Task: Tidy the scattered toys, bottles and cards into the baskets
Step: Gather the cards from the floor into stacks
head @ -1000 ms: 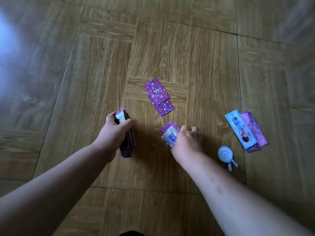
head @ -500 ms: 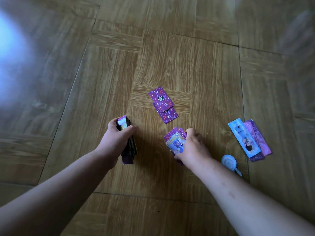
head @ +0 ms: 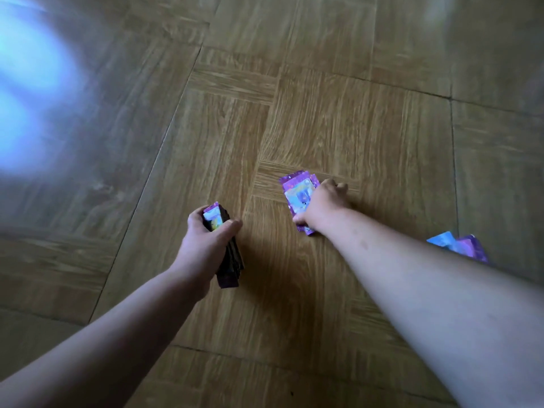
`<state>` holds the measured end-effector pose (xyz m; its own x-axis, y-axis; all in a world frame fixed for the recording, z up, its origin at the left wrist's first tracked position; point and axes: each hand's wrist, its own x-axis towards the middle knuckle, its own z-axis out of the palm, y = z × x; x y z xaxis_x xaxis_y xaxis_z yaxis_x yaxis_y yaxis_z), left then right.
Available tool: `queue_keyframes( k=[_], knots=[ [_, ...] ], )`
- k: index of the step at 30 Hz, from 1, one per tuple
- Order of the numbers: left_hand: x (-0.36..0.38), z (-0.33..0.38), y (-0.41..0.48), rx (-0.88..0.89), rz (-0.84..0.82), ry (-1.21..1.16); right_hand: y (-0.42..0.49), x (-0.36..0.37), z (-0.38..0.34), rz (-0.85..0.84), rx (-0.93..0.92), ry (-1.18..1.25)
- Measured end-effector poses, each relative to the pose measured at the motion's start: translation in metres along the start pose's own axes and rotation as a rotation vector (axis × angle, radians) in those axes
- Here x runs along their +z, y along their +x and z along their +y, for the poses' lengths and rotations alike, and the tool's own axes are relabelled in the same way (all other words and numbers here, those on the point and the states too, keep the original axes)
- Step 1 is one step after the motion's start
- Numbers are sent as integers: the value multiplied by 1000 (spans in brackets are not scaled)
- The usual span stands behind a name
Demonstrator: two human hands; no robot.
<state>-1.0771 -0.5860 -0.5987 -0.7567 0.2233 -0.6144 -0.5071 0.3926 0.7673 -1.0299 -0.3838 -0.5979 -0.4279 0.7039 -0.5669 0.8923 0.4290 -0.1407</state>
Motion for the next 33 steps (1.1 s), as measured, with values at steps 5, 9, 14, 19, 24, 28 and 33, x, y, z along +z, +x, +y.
queue_keyframes(
  k=[5, 9, 14, 19, 24, 28, 33],
  knots=[
    [6, -1, 3, -14, -14, 3, -9, 3, 4, -23, 44, 15],
    [13, 2, 1, 5, -30, 5, -13, 15, 1, -11, 62, 223],
    [19, 2, -4, 11, -55, -15, -23, 18, 10, 4, -12, 236],
    [22, 5, -9, 26, -109, -28, -37, 7, 59, -22, -12, 358],
    [32, 5, -13, 36, -179, -16, -61, 4, 92, 105, -36, 12],
    [47, 11, -19, 49, -224, -2, -67, 6, 89, -5, -72, 113],
    [72, 12, -36, -60, -338, -104, -101, -3, 60, -168, -346, 196]
  ],
)
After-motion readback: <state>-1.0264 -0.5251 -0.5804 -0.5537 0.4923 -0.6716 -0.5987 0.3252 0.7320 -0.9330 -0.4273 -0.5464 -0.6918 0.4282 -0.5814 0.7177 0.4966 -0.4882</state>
